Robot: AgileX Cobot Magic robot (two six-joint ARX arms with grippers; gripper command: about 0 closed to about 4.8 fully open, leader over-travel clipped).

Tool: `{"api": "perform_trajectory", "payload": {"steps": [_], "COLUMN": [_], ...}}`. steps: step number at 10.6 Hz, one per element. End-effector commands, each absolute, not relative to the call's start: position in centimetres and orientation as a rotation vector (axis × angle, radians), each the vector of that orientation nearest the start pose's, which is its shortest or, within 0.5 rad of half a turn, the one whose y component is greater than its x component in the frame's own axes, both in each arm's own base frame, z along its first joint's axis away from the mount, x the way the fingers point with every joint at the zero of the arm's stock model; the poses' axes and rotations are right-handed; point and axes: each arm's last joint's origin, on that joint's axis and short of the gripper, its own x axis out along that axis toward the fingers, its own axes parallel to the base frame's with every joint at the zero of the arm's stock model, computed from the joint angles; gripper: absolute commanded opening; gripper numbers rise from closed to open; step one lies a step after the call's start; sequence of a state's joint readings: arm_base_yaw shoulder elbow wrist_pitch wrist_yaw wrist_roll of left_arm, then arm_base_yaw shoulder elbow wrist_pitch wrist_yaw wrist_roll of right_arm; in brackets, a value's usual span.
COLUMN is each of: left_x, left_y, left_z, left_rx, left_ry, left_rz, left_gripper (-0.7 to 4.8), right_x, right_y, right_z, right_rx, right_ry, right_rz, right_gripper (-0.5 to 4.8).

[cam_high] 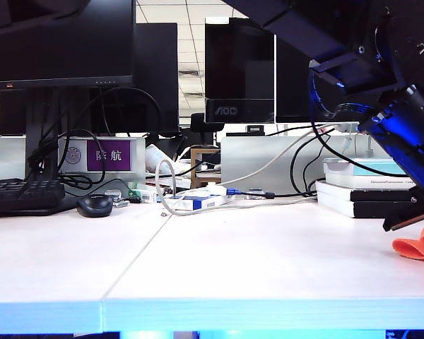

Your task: Wipe the table from left to right using the rag.

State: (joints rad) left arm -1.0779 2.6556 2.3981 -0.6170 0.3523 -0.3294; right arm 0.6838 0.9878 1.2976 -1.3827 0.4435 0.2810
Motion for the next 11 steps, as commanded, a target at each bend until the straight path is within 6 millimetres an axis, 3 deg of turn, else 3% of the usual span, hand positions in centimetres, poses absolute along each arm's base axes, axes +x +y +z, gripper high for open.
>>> {"api": "perform_trajectory", "payload": {"steps": [1,4,7,11], "left_x": [25.7,26.0,26.2,26.3], "left_y": [-50.6,-51.0,-51.0,-50.9], "left_z": [13.9,14.2,15.0,21.1], "left_rx": [0.088,0.048,0.025,-0.014], "left_ry": [1.094,1.049,1.045,0.974], "left_rz": [-1.15,-1.163,-1.21,-1.259], "left_gripper": [-0.06,-0.04,1.65,1.65], "right_x": [11.1,11.1,11.2,10.8], "right_y": [7.5,7.5,7.5,7.1], "right_z": [37.5,37.5,37.5,37.8], "right_rx": [-0.303,-0.303,-0.308,-0.304], "right_ry": [0.913,0.913,0.908,0.88], "right_rz": [0.086,0.086,0.076,0.058], "right_gripper": [-0.01,-0.01,-0.01,-0.01]}}
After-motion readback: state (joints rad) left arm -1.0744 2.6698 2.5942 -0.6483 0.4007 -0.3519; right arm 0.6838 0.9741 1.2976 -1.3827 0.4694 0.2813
